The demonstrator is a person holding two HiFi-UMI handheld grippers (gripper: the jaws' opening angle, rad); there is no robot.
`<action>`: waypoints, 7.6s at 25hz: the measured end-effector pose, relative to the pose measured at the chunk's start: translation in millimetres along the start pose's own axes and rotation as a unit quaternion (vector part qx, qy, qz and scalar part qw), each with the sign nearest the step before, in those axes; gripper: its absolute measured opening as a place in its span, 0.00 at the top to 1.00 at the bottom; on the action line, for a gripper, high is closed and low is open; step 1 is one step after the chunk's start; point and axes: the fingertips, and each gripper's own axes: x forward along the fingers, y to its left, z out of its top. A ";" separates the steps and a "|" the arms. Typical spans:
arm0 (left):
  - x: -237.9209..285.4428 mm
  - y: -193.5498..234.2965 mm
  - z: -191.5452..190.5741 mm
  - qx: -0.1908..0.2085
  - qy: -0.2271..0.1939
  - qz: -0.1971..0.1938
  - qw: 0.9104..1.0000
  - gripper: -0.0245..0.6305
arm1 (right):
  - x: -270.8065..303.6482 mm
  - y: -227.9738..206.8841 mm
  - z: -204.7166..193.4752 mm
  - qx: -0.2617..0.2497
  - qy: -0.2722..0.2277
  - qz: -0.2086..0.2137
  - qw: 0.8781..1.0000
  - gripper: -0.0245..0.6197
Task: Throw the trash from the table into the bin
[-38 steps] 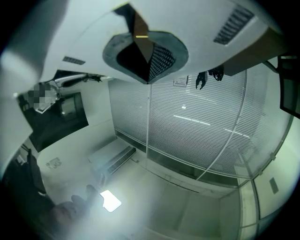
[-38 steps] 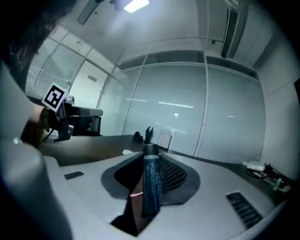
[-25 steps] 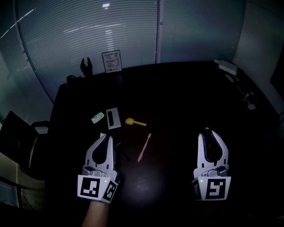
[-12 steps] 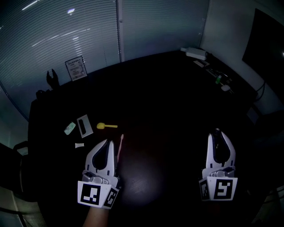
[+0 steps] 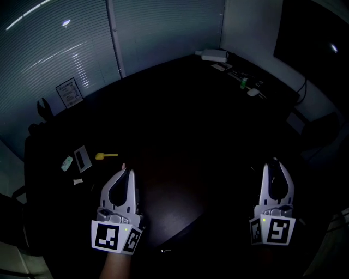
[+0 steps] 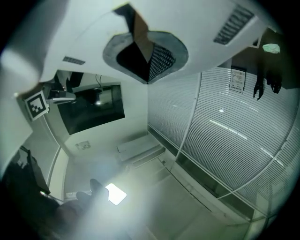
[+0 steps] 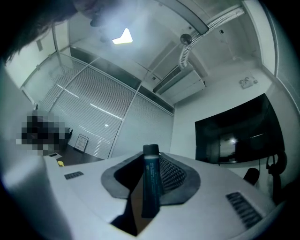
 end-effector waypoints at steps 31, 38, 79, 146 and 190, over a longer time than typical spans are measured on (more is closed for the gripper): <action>-9.3 -291.7 -3.2 0.040 0.004 0.015 0.999 0.96 | -79.2 -194.1 -201.7 -0.020 0.151 0.144 0.978 0.80; -20.6 -290.7 -6.0 0.044 0.009 0.017 0.999 0.96 | -93.6 -182.8 -291.1 -0.021 0.245 0.172 0.954 0.80; 15.0 -290.0 -39.9 0.064 0.007 0.009 0.998 0.96 | -123.3 -145.4 -515.2 0.008 0.487 0.222 0.845 0.77; -224.0 -68.5 78.3 0.076 -0.035 0.272 0.959 0.96 | -80.5 113.3 70.7 0.106 -0.115 0.346 0.925 0.95; -268.2 216.3 110.7 0.086 -0.048 0.289 0.952 0.96 | 6.3 409.6 111.7 0.089 -0.095 0.353 0.927 0.95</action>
